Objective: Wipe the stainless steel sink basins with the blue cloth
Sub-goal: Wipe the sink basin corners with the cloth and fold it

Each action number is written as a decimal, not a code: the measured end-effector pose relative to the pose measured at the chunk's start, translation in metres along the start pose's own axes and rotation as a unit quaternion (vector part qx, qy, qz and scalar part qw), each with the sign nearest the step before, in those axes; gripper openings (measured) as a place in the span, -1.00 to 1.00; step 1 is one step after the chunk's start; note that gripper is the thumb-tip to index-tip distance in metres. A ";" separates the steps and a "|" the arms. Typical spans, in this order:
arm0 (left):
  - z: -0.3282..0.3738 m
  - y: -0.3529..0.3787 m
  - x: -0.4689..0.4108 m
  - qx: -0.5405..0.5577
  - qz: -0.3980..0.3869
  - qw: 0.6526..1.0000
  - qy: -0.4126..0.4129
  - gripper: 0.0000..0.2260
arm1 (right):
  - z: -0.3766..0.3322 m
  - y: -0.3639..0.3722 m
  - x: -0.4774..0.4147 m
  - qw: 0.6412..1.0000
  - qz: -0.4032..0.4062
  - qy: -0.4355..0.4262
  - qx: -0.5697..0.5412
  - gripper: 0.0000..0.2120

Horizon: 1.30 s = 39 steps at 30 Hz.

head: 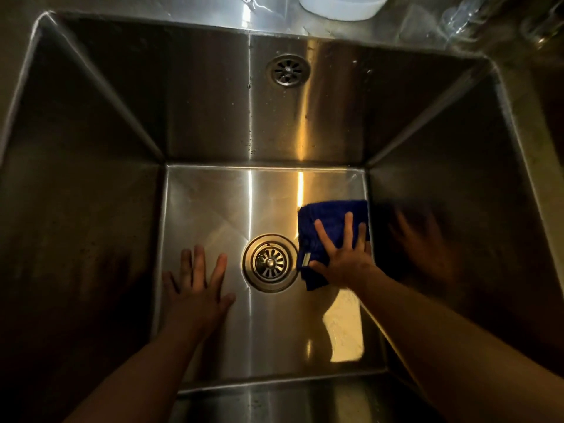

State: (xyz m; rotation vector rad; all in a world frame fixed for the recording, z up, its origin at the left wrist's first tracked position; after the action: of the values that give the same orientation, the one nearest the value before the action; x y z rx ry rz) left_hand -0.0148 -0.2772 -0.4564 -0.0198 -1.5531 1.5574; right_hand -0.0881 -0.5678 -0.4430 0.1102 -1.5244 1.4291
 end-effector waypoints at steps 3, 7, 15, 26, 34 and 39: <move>0.003 -0.009 0.003 -0.013 0.026 1.000 -0.008 -0.23 | 0.004 0.033 0.047 0.999 -0.050 -0.003 0.022 -0.08; 0.000 -0.011 0.002 -0.001 0.040 0.999 -0.002 -0.34 | 0.013 0.077 0.099 0.987 -0.152 0.023 0.054 -0.02; 0.017 -0.036 0.009 0.005 0.063 0.998 0.018 -0.36 | 0.006 0.074 0.102 0.975 -0.177 0.068 0.120 0.15; 0.059 -0.074 0.009 0.034 0.109 0.991 0.067 -0.48 | 0.011 0.013 0.093 0.995 -0.022 -0.074 0.058 -0.35; 0.063 -0.065 0.005 0.040 0.111 0.993 0.029 -0.50 | 0.003 0.039 0.100 0.999 -0.013 -0.006 0.050 -0.15; 0.047 -0.060 0.007 0.032 0.107 0.994 0.001 -0.50 | -0.001 0.040 0.097 0.997 0.031 -0.050 0.053 -0.37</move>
State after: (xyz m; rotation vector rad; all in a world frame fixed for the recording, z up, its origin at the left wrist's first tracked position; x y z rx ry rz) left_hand -0.0121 -0.3221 -0.3947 -0.1569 -1.5400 1.7732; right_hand -0.1615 -0.5033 -0.4045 0.2030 -1.5448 1.5753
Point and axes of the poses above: each hand's wrist, its own x-axis away from the middle knuckle, its own y-axis out of the palm, z = x × y, the point moved 7 cm from there along -x, towards the middle knuckle, and after that the axes turned 12 degrees about y, right-handed, at the moved point
